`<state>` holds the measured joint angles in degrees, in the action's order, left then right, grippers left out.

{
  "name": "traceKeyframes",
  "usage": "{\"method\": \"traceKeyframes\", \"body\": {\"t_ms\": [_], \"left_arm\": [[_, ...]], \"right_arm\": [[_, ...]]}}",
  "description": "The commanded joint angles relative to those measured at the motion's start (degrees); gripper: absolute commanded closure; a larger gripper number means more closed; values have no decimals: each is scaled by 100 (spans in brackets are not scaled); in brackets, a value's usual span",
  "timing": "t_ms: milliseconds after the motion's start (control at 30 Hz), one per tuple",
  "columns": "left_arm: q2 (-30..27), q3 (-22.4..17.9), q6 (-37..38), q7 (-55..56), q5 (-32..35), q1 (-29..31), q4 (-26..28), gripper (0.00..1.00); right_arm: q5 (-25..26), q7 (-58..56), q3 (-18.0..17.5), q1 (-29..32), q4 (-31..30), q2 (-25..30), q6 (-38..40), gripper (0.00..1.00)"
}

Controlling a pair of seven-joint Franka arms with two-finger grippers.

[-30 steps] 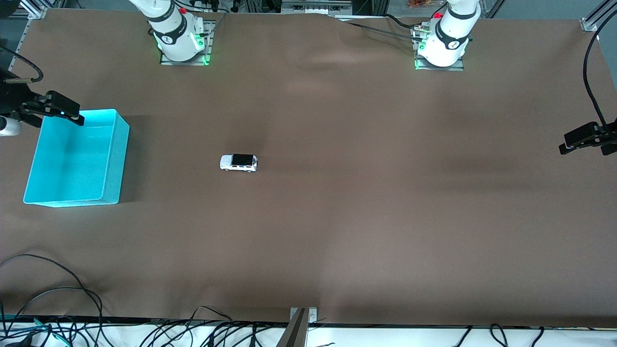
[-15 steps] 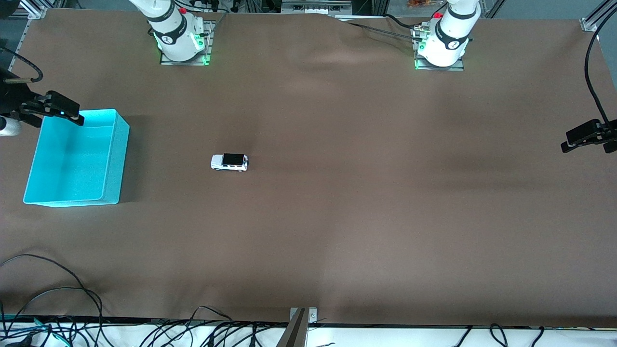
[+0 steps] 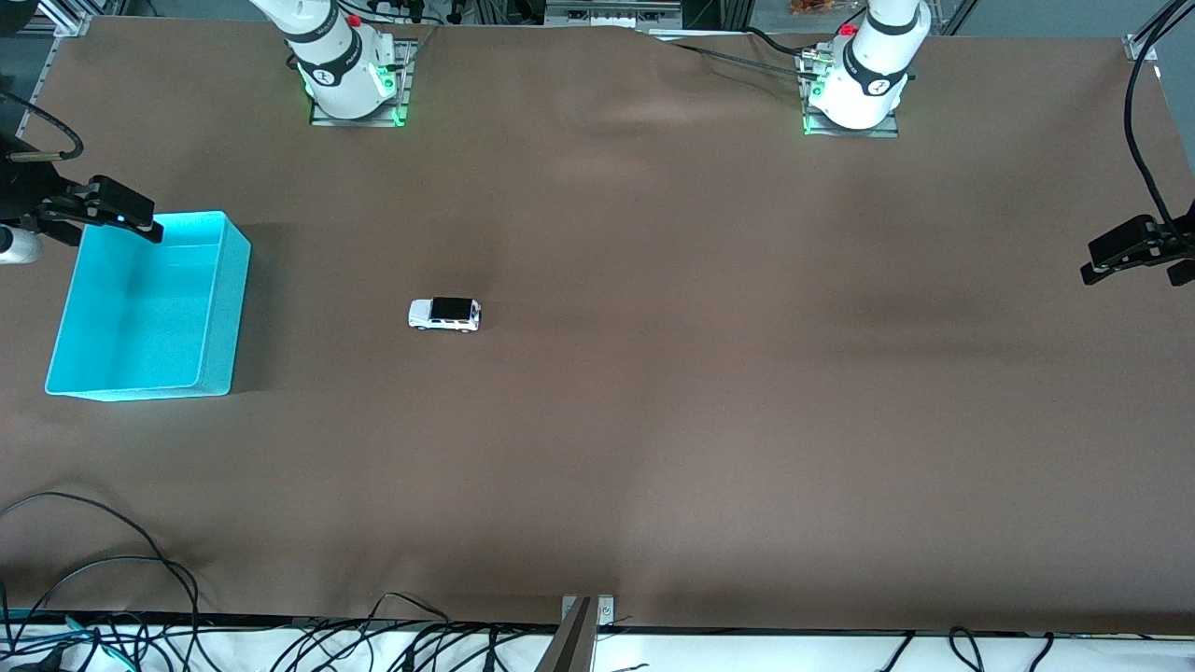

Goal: Wind and store white jeep toy

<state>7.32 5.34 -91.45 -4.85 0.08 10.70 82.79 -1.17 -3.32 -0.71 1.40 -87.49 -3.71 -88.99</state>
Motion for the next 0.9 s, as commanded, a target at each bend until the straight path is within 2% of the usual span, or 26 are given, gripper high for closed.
{"method": "traceKeyframes", "body": {"t_ms": [0, 533, 700, 867], "left_arm": [[-100, -103, 22, -7, -228, -24, 141, 0], [-82, -59, 49, -25, -228, -103, 264, 0], [-56, -24, 154, -42, -228, -120, 282, 0], [23, 37, 145, -34, -219, -147, 326, 0]], "right_arm": [[-85, -37, -26, 45, 83, -7, 92, 0], [-94, -20, -44, 27, 4, -112, 84, 0], [-103, -11, -61, 1, -461, 10, -232, 0], [-103, -11, -246, -8, -1049, 142, -689, 0]]}}
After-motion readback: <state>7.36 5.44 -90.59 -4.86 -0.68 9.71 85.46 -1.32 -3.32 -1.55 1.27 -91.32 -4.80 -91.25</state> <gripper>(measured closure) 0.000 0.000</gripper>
